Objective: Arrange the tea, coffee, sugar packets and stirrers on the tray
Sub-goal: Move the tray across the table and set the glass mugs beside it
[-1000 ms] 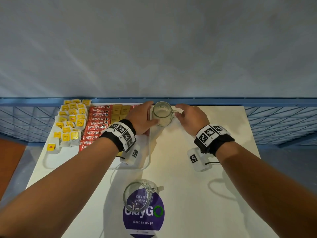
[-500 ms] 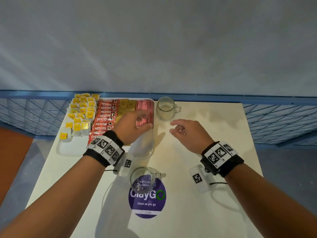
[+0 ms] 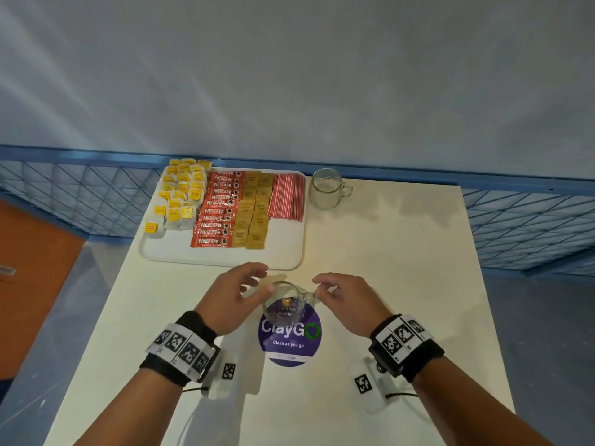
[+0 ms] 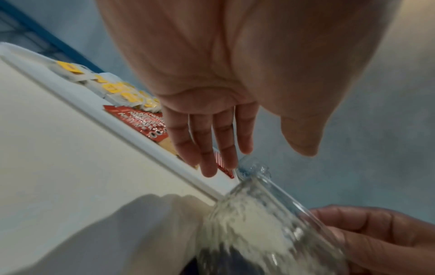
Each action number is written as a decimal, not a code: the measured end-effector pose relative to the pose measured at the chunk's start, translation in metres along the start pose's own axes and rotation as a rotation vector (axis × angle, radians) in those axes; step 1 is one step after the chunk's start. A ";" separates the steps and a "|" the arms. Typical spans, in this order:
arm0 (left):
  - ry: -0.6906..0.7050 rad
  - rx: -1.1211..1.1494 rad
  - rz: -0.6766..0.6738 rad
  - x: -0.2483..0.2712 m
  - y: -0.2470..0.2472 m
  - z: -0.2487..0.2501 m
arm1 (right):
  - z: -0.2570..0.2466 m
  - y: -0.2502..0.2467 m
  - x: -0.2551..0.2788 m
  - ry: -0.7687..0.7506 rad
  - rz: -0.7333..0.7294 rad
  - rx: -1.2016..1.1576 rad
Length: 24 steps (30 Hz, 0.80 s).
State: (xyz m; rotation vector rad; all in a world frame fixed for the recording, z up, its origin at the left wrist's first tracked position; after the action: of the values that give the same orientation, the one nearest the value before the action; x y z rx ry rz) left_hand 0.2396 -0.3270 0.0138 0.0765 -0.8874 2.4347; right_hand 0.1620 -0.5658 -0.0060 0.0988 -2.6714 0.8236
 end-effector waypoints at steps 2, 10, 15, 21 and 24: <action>-0.015 0.005 -0.004 0.011 0.008 -0.006 | 0.003 0.009 0.004 0.000 -0.007 0.011; -0.076 0.076 0.003 0.034 0.038 -0.010 | 0.013 0.029 0.013 0.025 -0.012 -0.016; -0.087 0.121 0.033 0.037 0.050 -0.018 | 0.012 0.030 0.010 0.012 -0.028 -0.022; -0.078 0.153 0.052 0.034 0.057 -0.020 | 0.015 0.032 0.008 -0.027 -0.022 -0.011; -0.080 0.160 0.048 0.029 0.061 -0.018 | 0.016 0.027 0.008 -0.028 -0.006 -0.017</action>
State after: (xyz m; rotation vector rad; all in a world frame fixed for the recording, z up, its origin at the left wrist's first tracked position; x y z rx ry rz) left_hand 0.1860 -0.3408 -0.0284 0.2148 -0.7344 2.5593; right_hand 0.1451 -0.5517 -0.0296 0.1145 -2.7023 0.8031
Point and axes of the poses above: each hand's wrist, its own x-axis away from the middle knuckle, its own y-axis out of the palm, z = x × y, the point moved 5 cm from there along -x, towards the middle knuckle, and after that the axes turned 1 degree about x, right-handed, at the moved point
